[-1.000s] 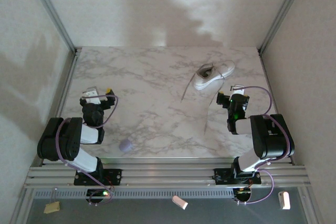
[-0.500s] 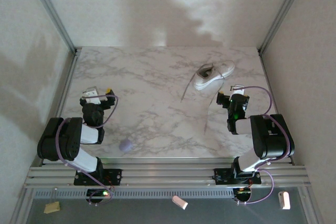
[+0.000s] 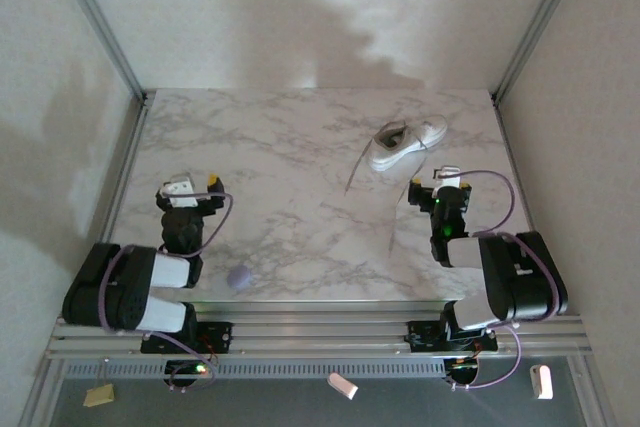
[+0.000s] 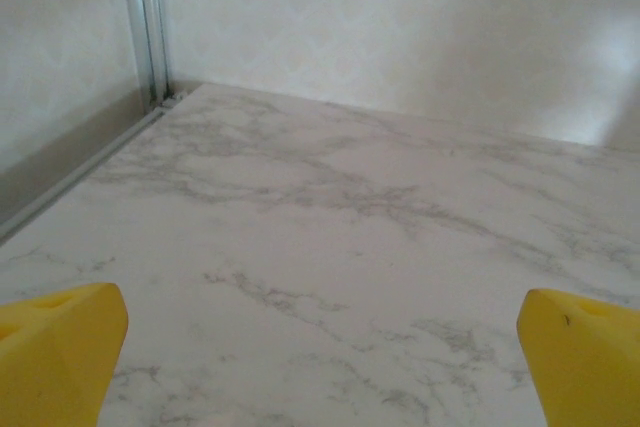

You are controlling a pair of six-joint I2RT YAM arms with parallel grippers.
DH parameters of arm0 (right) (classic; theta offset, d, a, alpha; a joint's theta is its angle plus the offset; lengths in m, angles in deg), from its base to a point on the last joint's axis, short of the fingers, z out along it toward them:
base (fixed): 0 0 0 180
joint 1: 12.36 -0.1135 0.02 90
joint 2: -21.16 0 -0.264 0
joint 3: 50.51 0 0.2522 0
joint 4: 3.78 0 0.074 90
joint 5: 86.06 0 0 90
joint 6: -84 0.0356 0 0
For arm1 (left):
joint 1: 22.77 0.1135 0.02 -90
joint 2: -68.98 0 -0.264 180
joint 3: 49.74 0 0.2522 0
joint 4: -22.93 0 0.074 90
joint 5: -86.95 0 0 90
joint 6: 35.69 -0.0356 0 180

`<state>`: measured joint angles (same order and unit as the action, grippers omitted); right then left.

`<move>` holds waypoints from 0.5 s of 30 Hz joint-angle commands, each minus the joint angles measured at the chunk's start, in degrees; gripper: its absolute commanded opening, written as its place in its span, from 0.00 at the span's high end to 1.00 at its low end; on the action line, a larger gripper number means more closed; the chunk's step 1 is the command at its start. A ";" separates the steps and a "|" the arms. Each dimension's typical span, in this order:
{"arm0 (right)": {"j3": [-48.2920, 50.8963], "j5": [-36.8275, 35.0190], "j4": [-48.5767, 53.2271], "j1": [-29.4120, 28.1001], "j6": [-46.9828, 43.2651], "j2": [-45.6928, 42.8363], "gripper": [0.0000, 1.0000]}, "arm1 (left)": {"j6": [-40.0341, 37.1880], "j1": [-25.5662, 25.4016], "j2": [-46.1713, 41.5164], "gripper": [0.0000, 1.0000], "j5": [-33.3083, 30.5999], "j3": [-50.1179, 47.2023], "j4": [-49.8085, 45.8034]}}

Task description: Tie the shoes

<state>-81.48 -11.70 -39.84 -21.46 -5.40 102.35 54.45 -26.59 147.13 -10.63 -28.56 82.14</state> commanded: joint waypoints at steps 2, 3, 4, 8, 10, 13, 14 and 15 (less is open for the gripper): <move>-0.85 0.12 7.73 -0.65 0.02 -9.25 0.01 | 0.74 -2.96 -9.18 0.00 -8.03 5.57 -15.18; -0.88 0.22 9.92 -0.66 1.21 -11.34 0.01 | 1.47 -3.46 -11.09 0.00 -8.80 6.24 -17.46; -0.75 -0.06 12.05 -0.65 3.46 -13.82 0.01 | 3.01 -3.79 -13.16 0.00 -9.76 6.97 -20.08; -2.04 -1.82 24.78 -0.62 10.97 -24.28 0.01 | 12.38 -3.90 -19.28 0.00 -14.10 11.19 -31.69; -4.88 -4.67 34.43 -0.48 16.35 -28.15 0.01 | 19.08 -3.83 -20.21 0.00 -17.37 14.52 -40.08; -9.39 -5.34 44.96 -0.50 21.64 -31.30 0.01 | 25.80 -3.72 -19.56 0.00 -16.87 19.34 -51.12; -10.36 -5.00 47.56 -0.54 23.08 -31.94 0.01 | 28.65 -3.65 -19.36 0.00 -16.66 20.54 -53.95; -11.35 -5.11 50.18 -0.40 24.68 -32.30 0.01 | 31.07 -3.57 -19.43 0.00 -16.44 21.19 -56.61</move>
<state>-89.13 -14.72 -3.47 -21.77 11.41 71.51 74.43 -30.19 127.83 -24.79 -10.33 40.24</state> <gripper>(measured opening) 0.992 0.996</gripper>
